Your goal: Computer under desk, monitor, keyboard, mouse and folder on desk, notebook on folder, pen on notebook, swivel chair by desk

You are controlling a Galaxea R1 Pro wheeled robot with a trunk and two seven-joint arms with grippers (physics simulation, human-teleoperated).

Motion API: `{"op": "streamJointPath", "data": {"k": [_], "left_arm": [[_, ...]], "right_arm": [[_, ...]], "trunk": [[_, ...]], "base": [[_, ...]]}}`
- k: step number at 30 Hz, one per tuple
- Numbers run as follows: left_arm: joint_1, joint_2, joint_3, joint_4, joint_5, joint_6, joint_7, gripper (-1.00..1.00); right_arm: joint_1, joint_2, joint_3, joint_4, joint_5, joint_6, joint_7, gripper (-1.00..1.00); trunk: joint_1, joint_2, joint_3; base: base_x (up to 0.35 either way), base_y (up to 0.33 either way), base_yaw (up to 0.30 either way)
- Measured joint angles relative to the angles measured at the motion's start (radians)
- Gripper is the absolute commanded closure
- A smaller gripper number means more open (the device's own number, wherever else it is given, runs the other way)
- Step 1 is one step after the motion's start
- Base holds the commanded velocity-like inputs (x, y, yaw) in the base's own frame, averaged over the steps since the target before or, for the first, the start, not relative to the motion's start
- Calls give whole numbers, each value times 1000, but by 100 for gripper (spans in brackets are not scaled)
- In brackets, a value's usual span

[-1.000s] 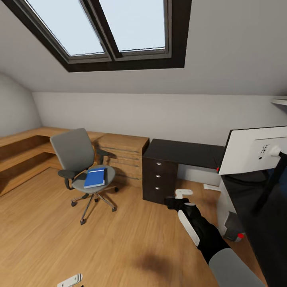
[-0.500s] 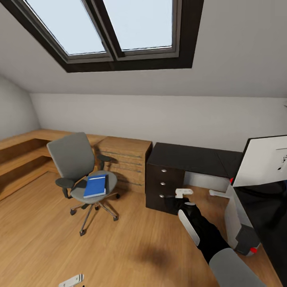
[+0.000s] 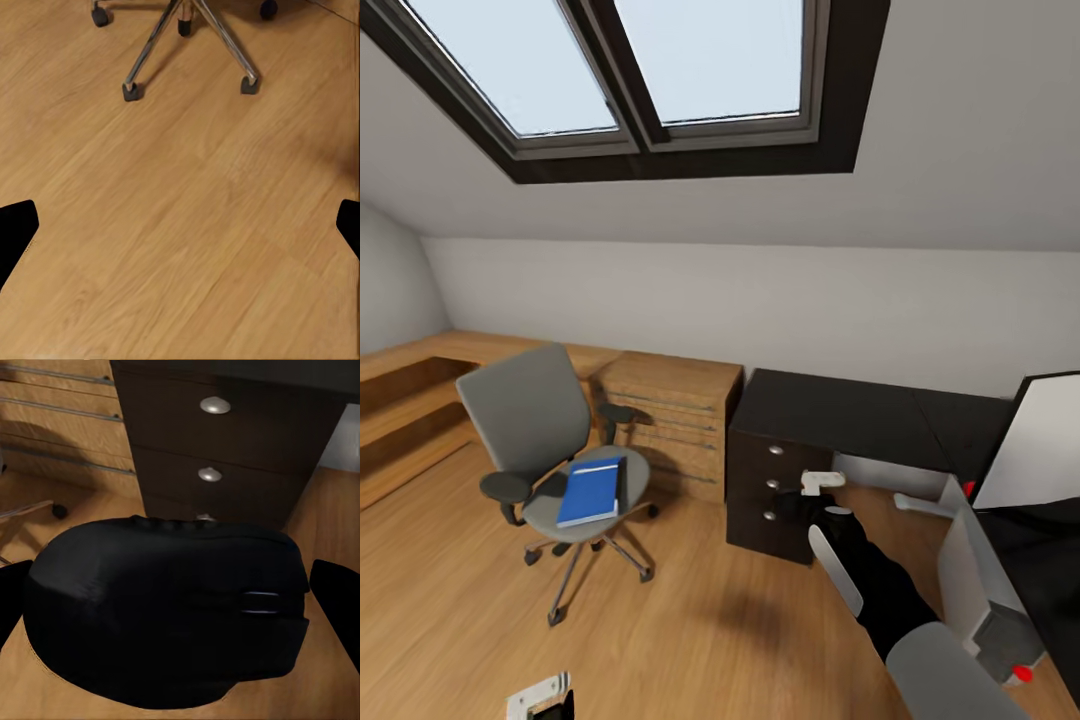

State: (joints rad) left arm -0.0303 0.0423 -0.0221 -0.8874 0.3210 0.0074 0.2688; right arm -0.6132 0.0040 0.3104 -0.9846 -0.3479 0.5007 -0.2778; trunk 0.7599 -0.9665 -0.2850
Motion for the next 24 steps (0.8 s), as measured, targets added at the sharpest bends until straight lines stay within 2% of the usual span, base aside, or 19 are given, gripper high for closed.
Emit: {"op": "streamJointPath", "data": {"k": [2,6,24], "left_arm": [[0,0,-1,-2,-2,-43,0,-100],[0,0,-11,-2,-2,-72,-2,-100],[0,-1,-24,1,-5,-77,-2,-100]], "right_arm": [[3,-2,0,-3,1,-6,1,100],[7,-4,0,-17,1,-12,1,100],[19,-1,7,-22,-1,-15,0,100]], "trunk": [[-8,14,6],[-23,42,19],[-92,168,75]], "base": [[321,0,0],[321,0,0],[321,0,0]]}}
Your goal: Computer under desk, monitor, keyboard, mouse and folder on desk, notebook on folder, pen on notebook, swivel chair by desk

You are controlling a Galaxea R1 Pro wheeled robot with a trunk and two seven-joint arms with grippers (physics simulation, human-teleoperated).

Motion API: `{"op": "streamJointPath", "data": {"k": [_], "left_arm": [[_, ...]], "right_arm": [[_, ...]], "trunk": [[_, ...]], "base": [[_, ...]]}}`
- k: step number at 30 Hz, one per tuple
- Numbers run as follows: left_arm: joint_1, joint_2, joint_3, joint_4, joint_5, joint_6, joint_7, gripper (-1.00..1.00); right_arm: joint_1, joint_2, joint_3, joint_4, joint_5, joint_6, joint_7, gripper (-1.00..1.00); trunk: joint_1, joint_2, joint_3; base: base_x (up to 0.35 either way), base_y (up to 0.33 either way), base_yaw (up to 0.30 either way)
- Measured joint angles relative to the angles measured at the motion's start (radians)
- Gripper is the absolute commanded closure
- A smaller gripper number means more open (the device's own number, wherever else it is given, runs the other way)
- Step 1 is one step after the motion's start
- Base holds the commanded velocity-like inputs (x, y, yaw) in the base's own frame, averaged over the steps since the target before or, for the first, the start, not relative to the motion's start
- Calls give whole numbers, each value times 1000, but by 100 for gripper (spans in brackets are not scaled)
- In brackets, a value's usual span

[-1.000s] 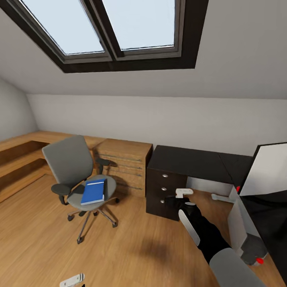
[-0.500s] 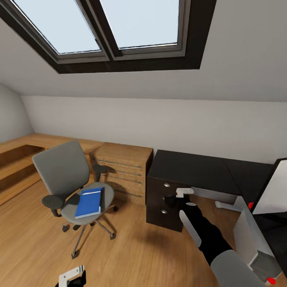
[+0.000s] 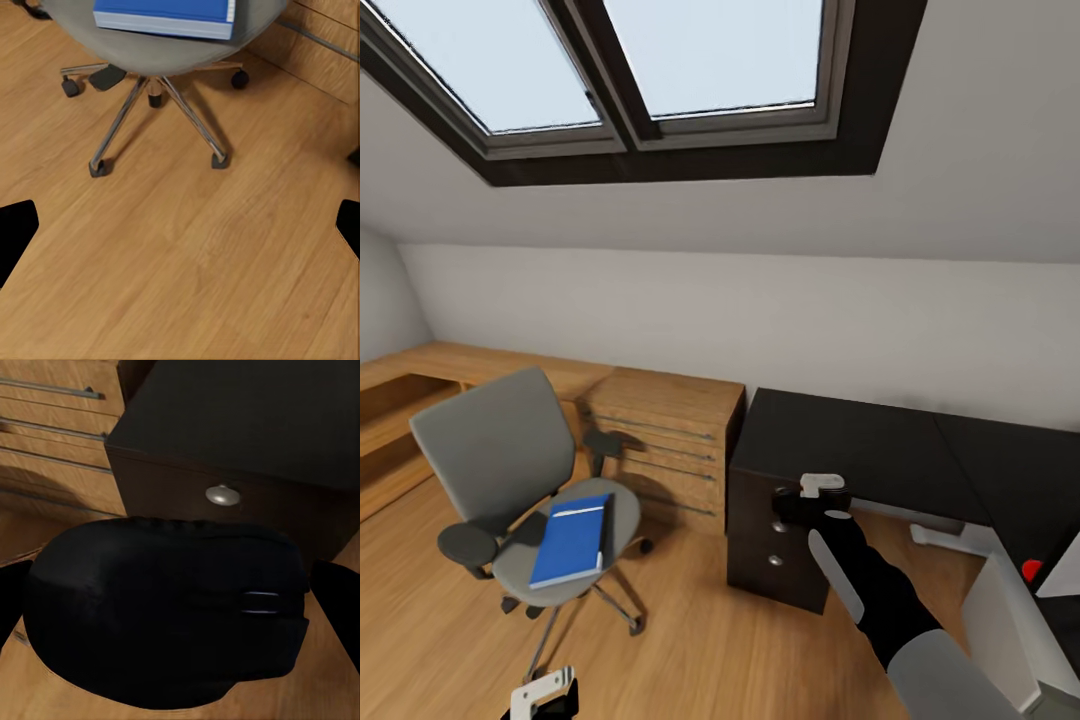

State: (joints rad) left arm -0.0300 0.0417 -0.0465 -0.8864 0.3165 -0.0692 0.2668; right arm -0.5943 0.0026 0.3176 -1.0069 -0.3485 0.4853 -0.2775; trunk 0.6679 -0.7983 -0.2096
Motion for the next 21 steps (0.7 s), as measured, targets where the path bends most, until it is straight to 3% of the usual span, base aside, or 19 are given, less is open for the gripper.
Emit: {"op": "streamJointPath", "data": {"k": [6,10,21], "left_arm": [[0,0,-9,2,0,1,0,-100],[0,0,-9,3,0,1,0,-100],[0,0,-9,3,0,1,0,-100]], "right_arm": [[13,0,24,-4,2,-6,2,100],[18,-3,52,-4,5,-59,-1,100],[25,-5,54,-4,19,-69,0,100]], "trunk": [[-23,42,19],[-38,70,31],[-81,147,66]], "base": [[321,0,0],[321,0,0],[321,0,0]]}}
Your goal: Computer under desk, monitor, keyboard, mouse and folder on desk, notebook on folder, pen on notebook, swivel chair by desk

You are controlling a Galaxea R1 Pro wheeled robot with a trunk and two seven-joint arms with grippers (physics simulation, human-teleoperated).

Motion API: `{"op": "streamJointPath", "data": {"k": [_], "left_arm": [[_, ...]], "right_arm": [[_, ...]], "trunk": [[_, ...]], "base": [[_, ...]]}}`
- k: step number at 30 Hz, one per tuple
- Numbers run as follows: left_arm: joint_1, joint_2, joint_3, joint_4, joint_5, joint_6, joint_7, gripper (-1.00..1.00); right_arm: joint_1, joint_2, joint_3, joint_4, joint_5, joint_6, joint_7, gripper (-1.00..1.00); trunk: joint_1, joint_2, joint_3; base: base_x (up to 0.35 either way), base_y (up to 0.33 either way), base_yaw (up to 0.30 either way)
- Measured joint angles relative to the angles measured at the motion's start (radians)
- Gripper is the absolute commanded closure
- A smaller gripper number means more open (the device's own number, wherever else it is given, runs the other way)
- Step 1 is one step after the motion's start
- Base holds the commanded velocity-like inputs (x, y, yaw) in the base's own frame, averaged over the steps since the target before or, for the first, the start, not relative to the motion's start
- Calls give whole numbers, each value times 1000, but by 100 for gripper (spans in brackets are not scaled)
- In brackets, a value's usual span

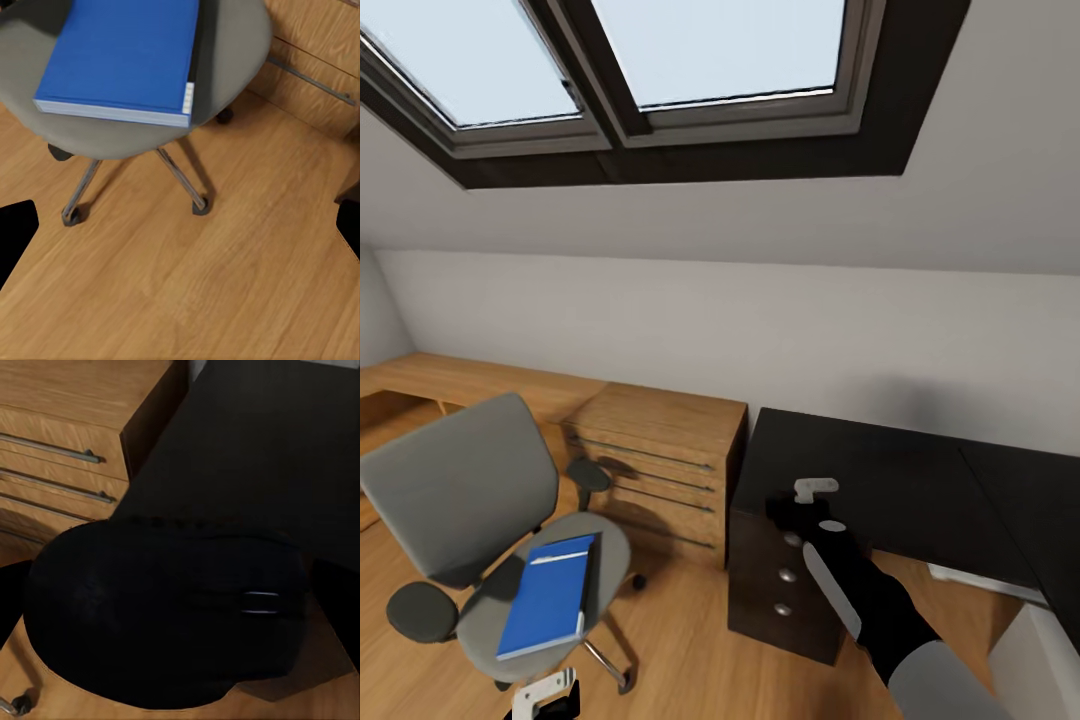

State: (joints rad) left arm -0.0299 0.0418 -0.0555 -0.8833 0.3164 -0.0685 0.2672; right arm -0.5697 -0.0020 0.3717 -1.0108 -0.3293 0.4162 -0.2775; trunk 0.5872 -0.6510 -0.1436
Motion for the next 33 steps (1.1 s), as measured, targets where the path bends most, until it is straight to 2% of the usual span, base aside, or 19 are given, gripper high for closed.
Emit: {"op": "streamJointPath", "data": {"k": [16,17,18,25,33], "left_arm": [[0,1,0,0,1,0,1,-100],[0,1,0,0,1,0,1,-100],[0,1,0,0,0,0,1,-100],[0,1,0,0,1,2,1,-100],[0,1,0,0,1,3,1,-100]], "right_arm": [[6,-4,3,14,4,0,22,100],[6,-5,3,14,4,0,29,100],[6,-9,2,29,5,0,75,100],[5,-9,-2,134,6,-1,189,100],[1,-3,1,224,5,-1,207,100]], "trunk": [[-4,7,3],[-4,7,3],[-4,7,3],[-4,7,3],[-3,8,3]], "base": [[321,0,0],[321,0,0],[321,0,0],[258,0,0],[22,0,0]]}}
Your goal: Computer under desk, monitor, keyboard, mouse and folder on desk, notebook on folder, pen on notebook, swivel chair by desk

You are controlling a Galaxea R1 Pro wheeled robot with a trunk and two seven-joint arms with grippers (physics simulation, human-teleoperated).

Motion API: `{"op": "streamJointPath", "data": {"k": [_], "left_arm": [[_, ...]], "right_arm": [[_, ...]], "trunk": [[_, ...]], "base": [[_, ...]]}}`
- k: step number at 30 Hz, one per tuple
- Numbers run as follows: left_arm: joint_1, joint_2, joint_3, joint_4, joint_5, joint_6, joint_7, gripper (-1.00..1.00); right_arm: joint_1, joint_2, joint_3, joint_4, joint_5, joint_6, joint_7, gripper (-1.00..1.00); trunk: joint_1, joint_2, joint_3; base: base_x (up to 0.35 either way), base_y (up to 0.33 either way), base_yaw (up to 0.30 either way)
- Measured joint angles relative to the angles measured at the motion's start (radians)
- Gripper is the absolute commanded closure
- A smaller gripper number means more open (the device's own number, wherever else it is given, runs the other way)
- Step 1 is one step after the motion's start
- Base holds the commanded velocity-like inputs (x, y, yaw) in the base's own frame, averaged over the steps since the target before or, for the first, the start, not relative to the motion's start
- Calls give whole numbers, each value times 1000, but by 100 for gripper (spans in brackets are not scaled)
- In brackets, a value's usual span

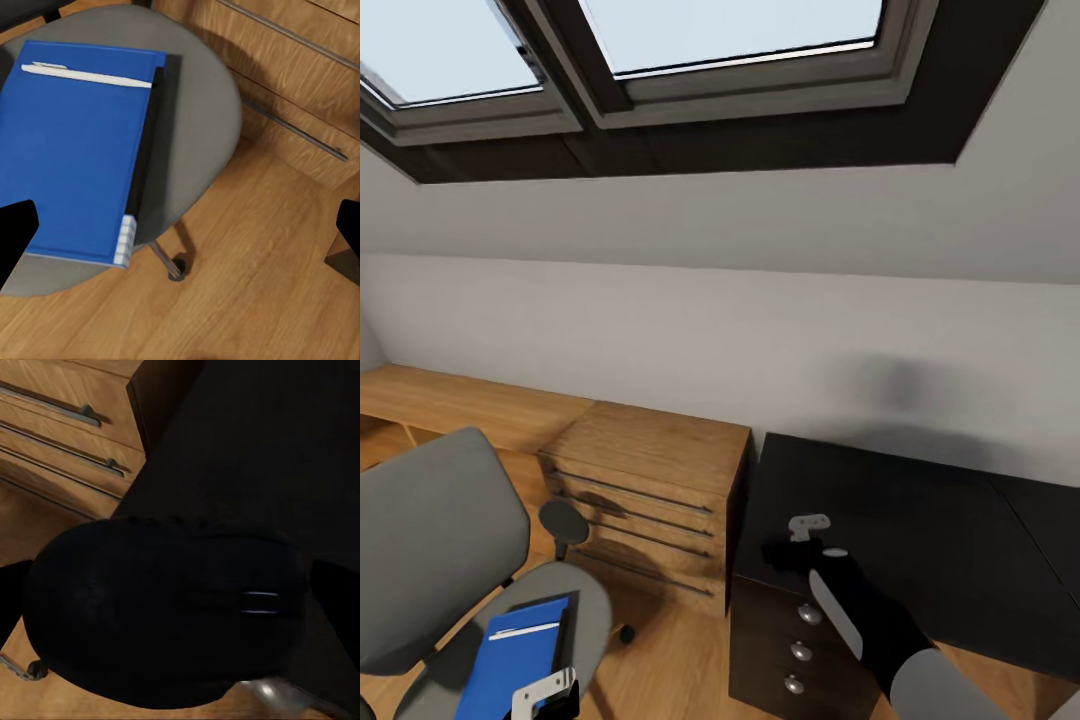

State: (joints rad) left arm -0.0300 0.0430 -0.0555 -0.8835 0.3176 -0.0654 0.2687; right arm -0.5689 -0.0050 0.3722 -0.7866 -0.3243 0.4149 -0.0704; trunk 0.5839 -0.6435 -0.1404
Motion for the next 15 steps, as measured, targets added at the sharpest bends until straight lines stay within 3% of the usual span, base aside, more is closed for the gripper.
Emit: {"op": "streamJointPath", "data": {"k": [8,15], "left_arm": [[0,0,0,0,0,-1,0,-100],[0,-1,0,-5,1,-3,3,-100]], "right_arm": [[-3,12,2,54,1,6,0,100],[-5,25,1,98,2,8,-1,100]], "trunk": [[0,0,0],[0,0,0]], "base": [[177,0,0],[39,0,0]]}}
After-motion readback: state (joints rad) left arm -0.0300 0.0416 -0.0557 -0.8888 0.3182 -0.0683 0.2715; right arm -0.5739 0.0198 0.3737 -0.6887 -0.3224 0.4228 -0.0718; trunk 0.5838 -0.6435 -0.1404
